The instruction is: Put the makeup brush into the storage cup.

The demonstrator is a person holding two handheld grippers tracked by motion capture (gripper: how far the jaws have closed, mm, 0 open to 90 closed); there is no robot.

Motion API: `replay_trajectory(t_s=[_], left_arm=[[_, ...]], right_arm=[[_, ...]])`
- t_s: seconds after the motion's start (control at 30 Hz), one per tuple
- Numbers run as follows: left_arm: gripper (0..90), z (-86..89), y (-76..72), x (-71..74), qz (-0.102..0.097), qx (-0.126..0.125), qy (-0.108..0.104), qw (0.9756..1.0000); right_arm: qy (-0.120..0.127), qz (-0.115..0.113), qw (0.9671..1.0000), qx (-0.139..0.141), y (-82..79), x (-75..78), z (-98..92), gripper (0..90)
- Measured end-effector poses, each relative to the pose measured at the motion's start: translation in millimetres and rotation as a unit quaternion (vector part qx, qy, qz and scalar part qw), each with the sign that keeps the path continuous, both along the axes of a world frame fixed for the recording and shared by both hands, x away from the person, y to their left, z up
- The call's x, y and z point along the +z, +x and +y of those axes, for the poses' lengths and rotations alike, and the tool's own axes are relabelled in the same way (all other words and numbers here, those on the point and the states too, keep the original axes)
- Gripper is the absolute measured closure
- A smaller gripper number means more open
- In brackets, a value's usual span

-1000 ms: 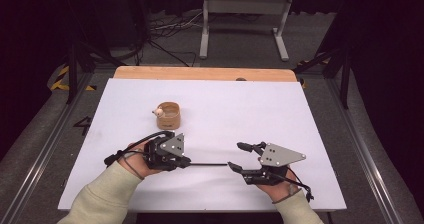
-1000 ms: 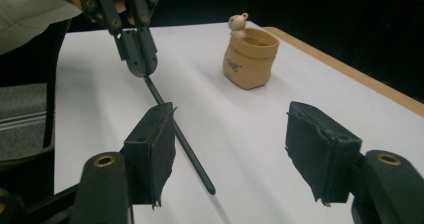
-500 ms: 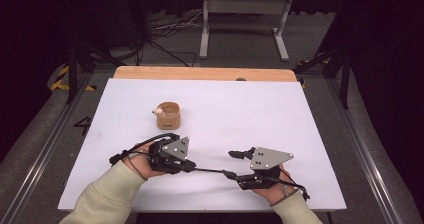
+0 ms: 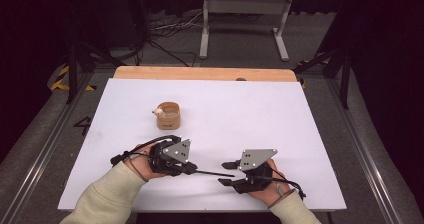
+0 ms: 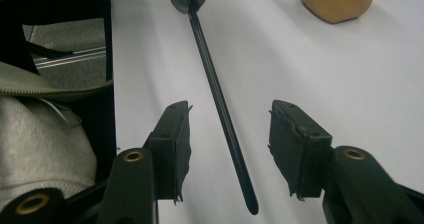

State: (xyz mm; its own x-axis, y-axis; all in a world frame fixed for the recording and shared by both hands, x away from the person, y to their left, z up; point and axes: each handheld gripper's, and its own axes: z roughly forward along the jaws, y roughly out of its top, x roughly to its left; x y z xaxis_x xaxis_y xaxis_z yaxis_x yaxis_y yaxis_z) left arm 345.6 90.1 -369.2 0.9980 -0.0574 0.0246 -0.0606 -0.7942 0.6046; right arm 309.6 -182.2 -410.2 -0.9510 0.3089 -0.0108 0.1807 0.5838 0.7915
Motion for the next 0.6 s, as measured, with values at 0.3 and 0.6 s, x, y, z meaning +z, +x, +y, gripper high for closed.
replay_trajectory(t_s=[0.3, 0.6], left_arm=[[85.5, 2.5, 0.1, 0.1, 0.006, 0.003, -0.004, 1.0], [85.5, 3.9, 0.5, 0.1, 0.013, 0.0, -0.012, 0.9998]], right_arm=[[-0.013, 0.031, 0.9991, 0.024, 6.0, -5.1, 2.7, 61.1], [-0.016, 0.042, 0.9983, 0.037, 8.4, -8.0, 3.6, 69.4]])
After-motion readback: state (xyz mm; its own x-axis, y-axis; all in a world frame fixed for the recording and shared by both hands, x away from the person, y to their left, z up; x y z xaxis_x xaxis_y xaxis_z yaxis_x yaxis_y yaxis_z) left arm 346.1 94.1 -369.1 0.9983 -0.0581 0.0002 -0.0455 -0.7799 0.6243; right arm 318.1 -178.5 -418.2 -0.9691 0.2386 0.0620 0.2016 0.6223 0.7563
